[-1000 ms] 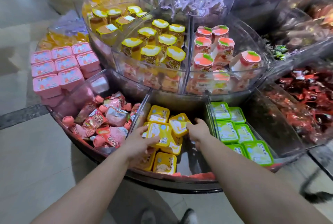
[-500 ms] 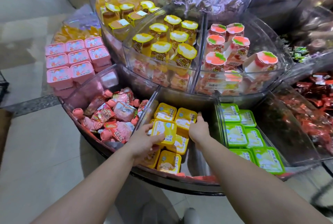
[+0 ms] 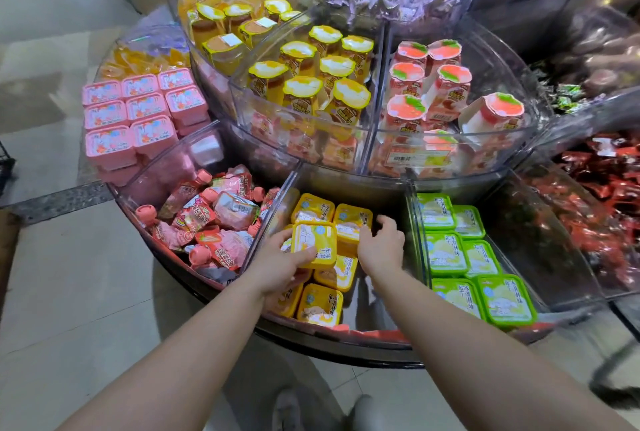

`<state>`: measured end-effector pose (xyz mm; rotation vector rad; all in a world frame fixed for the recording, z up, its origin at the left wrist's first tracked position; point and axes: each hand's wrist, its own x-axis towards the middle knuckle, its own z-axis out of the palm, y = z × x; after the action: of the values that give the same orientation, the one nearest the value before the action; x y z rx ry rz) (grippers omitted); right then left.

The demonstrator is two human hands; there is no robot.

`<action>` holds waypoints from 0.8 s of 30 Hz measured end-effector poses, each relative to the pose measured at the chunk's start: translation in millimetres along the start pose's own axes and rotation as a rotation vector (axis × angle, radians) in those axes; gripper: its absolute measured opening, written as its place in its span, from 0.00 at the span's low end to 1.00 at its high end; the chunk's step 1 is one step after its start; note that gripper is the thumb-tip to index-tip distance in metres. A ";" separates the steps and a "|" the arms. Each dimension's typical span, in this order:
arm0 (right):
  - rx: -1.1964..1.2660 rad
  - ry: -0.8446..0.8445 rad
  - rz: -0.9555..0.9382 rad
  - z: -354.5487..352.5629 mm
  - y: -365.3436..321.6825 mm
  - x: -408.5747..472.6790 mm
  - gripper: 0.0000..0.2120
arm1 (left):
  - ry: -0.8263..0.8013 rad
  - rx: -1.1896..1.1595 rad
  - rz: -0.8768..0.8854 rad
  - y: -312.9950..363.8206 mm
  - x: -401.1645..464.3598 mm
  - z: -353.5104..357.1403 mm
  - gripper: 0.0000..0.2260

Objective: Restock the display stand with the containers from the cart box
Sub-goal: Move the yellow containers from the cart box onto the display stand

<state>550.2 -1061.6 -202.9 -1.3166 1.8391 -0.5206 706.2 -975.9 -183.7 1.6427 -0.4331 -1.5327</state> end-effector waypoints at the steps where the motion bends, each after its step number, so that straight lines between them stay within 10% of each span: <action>1: 0.048 -0.020 -0.034 -1.7 -1.1 -7.8 0.20 | 0.013 -0.030 0.007 0.4 1.5 3.6 0.25; 6: 0.310 -0.478 -0.039 -4.6 1.0 -38.3 0.16 | 0.047 -0.109 0.057 4.9 2.7 21.4 0.23; 11: 0.488 -0.359 0.117 -10.4 3.0 -31.2 0.16 | 0.082 -0.072 0.019 3.8 1.8 30.9 0.21; 24: 0.198 -0.301 0.130 4.4 34.6 -15.9 0.19 | 0.236 0.873 0.338 -2.9 -6.9 11.9 0.18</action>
<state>535.4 -1033.5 -224.4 -1.0711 1.5692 -0.3998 692.8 -973.1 -180.3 2.2062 -1.3000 -0.9069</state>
